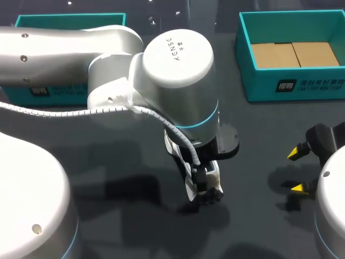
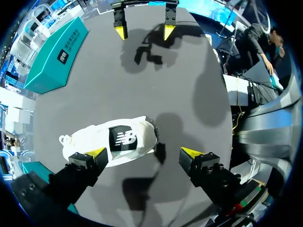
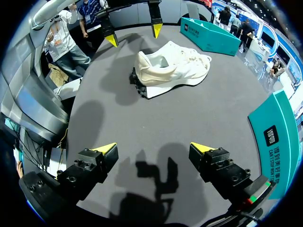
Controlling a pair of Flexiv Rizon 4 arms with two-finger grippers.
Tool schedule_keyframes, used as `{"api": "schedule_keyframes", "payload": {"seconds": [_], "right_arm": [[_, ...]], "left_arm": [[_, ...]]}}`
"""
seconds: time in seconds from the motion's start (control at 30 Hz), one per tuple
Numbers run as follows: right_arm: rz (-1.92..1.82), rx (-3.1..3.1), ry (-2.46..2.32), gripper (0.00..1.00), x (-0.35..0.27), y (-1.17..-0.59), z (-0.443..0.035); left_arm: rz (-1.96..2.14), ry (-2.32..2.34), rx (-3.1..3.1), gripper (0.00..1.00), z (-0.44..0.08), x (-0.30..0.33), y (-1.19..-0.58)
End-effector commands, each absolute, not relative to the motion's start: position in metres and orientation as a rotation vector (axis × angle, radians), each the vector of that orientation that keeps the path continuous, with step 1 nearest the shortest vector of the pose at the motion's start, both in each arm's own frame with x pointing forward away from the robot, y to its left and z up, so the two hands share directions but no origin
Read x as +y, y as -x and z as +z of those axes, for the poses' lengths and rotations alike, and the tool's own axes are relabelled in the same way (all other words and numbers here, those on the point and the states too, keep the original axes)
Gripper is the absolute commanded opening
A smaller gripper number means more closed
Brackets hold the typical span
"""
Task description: Take the shoe out of the shoebox, open the shoe tongue, remove and reinsert the insole, then place the shoe into the shoebox
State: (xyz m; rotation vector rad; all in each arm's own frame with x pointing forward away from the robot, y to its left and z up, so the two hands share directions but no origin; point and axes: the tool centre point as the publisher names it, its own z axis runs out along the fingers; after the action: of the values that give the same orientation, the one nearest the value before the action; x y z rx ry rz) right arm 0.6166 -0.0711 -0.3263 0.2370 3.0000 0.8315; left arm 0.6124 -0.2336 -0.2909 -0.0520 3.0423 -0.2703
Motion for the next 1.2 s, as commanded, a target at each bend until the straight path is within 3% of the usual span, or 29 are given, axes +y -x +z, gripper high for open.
{"api": "schedule_keyframes", "payload": {"seconds": [0.03, 0.87, 1.1, 1.2], "right_arm": [[0.829, 2.997, -0.237, 1.00, -0.072, -0.614, -0.325], [0.829, 2.997, -0.237, 1.00, -0.072, -0.614, -0.325], [0.829, 2.997, -0.237, 1.00, -0.072, -0.614, -0.325], [0.829, 2.997, -0.237, 1.00, -0.072, -0.614, -0.325]], "left_arm": [[-0.270, 0.088, 3.053, 1.00, -0.304, -0.240, -0.617], [-0.221, 0.281, 3.063, 1.00, -0.359, -0.259, -0.606], [-0.197, 0.296, 3.066, 0.96, -0.368, -0.260, -0.603], [-0.174, 0.300, 3.068, 0.89, -0.372, -0.260, -0.602]]}}
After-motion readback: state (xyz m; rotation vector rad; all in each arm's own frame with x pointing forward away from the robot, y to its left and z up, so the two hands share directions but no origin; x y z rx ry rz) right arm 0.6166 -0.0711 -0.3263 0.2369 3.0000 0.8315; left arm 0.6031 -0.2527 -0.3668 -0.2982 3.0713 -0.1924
